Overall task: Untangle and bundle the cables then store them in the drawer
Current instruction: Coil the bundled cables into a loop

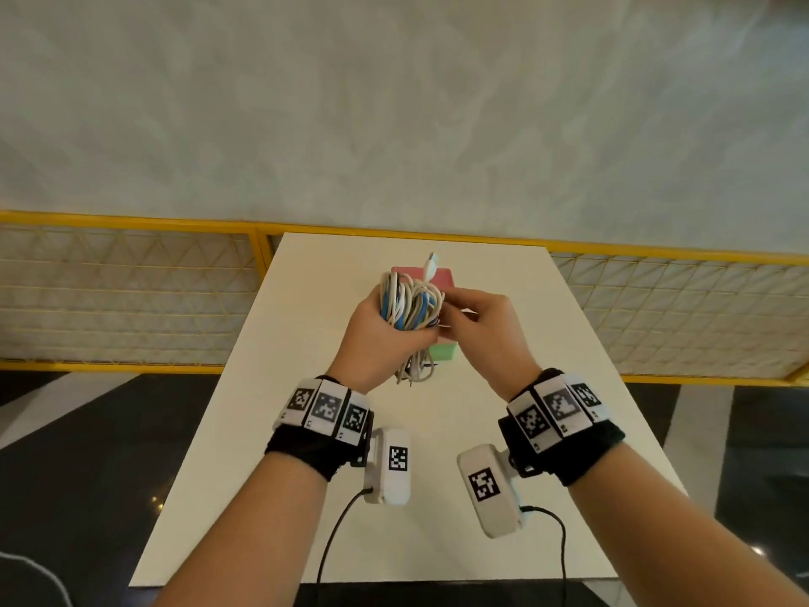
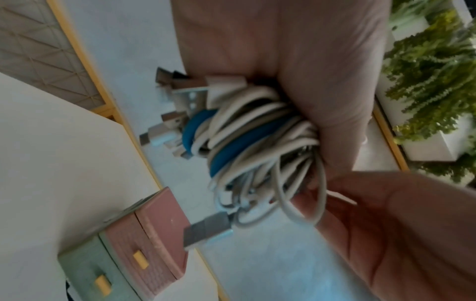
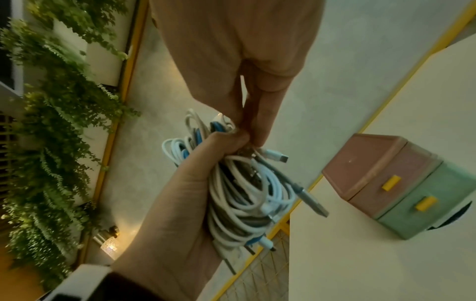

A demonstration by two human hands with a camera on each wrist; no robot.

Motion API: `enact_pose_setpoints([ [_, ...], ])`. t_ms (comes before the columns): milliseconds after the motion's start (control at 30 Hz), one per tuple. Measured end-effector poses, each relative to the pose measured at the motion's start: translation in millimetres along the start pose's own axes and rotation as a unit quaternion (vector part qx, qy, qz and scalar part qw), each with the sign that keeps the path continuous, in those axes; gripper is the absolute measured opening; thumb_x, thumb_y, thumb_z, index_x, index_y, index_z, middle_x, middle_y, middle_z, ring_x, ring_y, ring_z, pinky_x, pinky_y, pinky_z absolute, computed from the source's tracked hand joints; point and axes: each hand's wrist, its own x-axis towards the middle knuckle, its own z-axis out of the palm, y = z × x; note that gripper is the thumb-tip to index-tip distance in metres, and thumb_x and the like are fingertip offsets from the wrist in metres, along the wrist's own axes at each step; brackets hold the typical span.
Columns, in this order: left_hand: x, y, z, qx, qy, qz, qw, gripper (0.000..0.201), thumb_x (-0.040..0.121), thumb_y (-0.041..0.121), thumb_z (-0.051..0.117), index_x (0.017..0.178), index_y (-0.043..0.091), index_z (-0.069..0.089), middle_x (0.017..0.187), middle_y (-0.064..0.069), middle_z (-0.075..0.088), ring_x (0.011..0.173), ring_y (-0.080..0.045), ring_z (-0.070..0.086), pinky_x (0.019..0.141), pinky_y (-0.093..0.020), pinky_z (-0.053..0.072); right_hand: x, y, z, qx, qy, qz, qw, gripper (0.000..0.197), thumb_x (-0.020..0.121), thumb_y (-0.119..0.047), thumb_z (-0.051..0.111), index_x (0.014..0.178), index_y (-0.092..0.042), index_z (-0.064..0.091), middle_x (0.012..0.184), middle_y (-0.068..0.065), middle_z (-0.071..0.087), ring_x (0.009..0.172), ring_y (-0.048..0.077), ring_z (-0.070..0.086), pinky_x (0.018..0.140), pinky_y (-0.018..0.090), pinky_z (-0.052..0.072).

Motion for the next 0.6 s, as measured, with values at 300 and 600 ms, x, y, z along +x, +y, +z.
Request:
enact_pose_setpoints([
  [300,23,-1,29,-0.039,0.054,-0.034,0.997,0.053,0.068,0.001,0.084,0.111,0.017,0.057,0.089,0.008,0.067,0.078,0.005,0.064,0.064,-0.007,0.051,14,4,-17,0.210,-0.222,0.063,0.950,0.054,0.087,0.001,0.031,0.132,-0.018,0.052,0.119,0.014,0.063,0.106,0.032,0.059,0.090,0.035,0.052],
  [600,60,-35,30,0.071,0.061,-0.053,0.994,0.036,0.064,0.009,0.084,0.096,0.010,0.067,0.080,0.002,0.069,0.074,-0.012,0.068,0.068,-0.028,0.057,68,56,-36,-0.034,-0.187,0.089,0.978,0.041,0.096,-0.013,0.041,0.132,-0.026,0.054,0.123,0.003,0.029,0.113,0.015,0.044,0.096,0.020,0.038],
])
